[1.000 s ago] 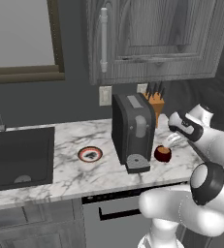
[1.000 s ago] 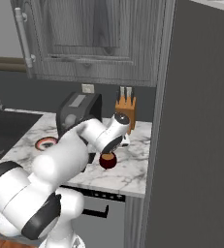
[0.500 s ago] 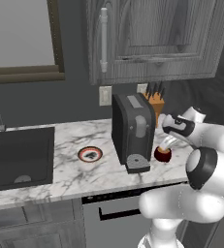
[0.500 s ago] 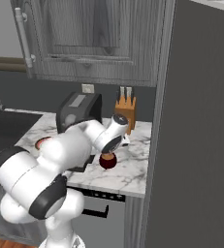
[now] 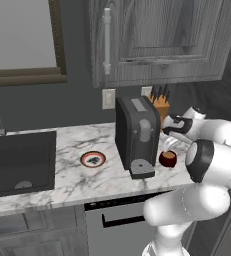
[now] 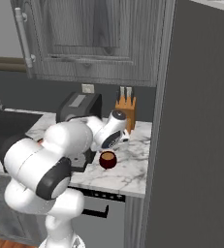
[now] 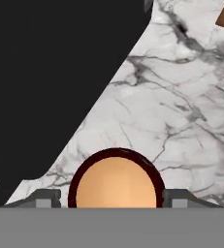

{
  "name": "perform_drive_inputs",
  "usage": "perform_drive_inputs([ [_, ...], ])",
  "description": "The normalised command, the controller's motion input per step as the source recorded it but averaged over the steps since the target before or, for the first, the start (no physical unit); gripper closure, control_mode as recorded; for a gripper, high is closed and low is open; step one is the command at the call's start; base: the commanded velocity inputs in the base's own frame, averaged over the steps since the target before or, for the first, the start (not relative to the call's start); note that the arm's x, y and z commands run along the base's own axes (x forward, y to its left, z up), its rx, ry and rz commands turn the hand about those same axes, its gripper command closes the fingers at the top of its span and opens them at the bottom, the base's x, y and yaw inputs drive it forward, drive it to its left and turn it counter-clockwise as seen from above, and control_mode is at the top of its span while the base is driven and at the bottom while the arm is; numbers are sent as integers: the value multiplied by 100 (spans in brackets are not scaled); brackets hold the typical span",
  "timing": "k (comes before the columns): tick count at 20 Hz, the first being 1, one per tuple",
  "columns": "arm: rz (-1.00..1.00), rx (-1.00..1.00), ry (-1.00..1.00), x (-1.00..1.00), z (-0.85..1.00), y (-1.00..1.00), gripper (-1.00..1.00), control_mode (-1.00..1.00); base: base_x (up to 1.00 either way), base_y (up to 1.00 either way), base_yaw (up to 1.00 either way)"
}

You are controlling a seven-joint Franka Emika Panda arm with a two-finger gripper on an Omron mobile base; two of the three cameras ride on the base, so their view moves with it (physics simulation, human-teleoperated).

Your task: Take a sugar cube from the saucer and place it inside the coffee. Then, grab milk from the fridge and place it next to the coffee on the counter to sweeten the coffee.

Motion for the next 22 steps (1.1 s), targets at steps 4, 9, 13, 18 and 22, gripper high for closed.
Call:
perform_drive_inputs([
  [4, 0, 0, -3, -26, 31, 0, -100, -100, 0, 0, 0],
  [9, 0, 0, -7, -53, 52, -1, -100, -100, 0, 0, 0],
  [13, -1, 0, -5, -60, 64, 0, -100, -100, 0, 0, 0],
  [18, -13, 0, 0, -52, 65, 9, -100, -100, 0, 0, 0],
  [22, -20, 0, 0, -69, 80, 22, -100, -100, 0, 0, 0],
])
